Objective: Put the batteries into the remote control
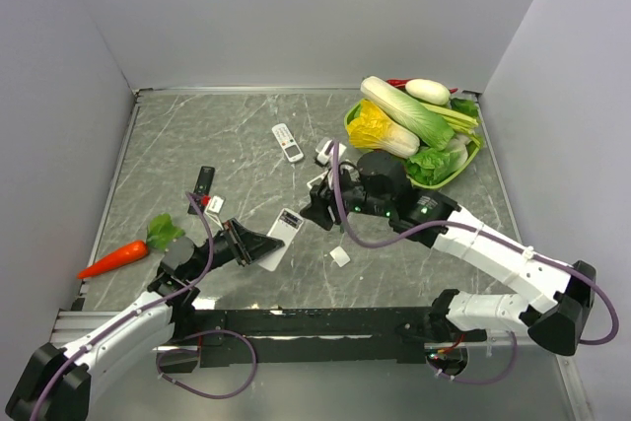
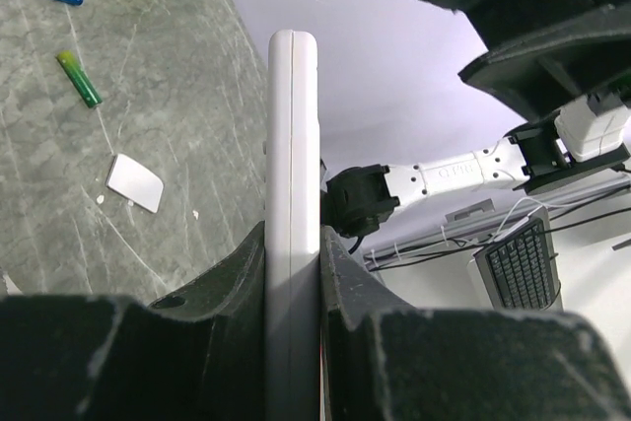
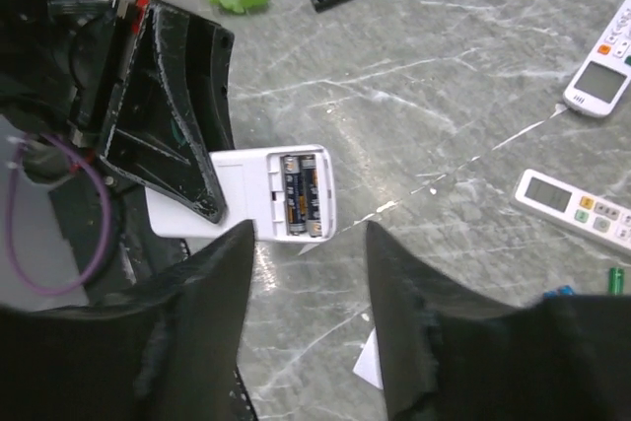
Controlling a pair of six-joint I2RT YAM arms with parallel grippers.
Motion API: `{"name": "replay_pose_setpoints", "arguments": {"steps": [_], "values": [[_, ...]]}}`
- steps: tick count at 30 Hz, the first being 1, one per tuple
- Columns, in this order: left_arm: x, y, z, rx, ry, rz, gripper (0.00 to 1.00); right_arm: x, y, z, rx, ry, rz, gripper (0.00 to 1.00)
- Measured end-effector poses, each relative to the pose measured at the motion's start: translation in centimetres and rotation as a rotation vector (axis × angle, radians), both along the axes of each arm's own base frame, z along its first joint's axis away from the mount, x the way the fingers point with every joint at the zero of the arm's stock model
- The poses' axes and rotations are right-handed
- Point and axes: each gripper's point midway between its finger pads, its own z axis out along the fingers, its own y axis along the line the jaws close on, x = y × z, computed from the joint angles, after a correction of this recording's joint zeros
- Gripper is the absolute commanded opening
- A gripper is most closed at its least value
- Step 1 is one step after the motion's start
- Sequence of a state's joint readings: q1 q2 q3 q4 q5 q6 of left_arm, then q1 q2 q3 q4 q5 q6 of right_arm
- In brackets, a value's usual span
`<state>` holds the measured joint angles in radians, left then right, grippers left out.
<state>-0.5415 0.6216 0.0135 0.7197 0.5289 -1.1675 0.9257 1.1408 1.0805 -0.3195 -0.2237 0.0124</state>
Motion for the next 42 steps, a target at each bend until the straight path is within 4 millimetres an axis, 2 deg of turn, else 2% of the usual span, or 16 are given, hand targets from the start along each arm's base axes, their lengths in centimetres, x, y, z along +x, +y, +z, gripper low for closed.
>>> {"name": "replay_pose_setpoints", "arguments": {"steps": [3, 8, 14, 24, 28, 29, 32, 36, 39, 42], "values": [[-0.2, 0.0, 0.2, -0.002, -0.013, -0.009, 0.02, 0.3, -0.4, -0.1, 0.021, 0.051, 0.008, 0.61], [-0.6, -0.1, 0.5, -0.007, -0.03, -0.032, 0.02, -0.3, 0.1, -1.5, 0.021, 0.141, 0.063, 0.6], [-1.0, -0.2, 0.9, -0.017, -0.053, -0.057, 0.02, -0.5, 0.5, -2.9, 0.014, 0.216, 0.104, 0.54], [-1.5, -0.3, 1.5, -0.03, -0.083, -0.079, 0.02, -1.0, 1.2, -4.8, -0.006, 0.285, 0.148, 0.23], [-1.5, -0.3, 1.3, -0.025, -0.074, -0.079, 0.02, -1.0, 1.2, -5.3, -0.011, 0.301, 0.149, 0.2], [-1.4, -0.3, 1.2, -0.023, -0.072, -0.079, 0.02, -0.9, 1.2, -5.3, -0.011, 0.301, 0.148, 0.2], [-1.4, -0.3, 1.2, -0.021, -0.068, -0.078, 0.02, -1.0, 1.1, -5.3, -0.013, 0.303, 0.148, 0.3], [-1.1, -0.3, 0.5, -0.002, -0.045, -0.067, 0.02, -0.8, 0.9, -5.8, -0.02, 0.301, 0.129, 0.56], [-0.7, -0.3, -0.5, 0.023, -0.005, -0.052, 0.02, -0.8, 0.0, -6.6, -0.047, 0.301, 0.088, 0.62], [-0.3, -0.4, -2.0, 0.057, 0.053, -0.039, 0.02, -0.6, -1.1, -6.5, -0.069, 0.283, 0.039, 0.66]]}}
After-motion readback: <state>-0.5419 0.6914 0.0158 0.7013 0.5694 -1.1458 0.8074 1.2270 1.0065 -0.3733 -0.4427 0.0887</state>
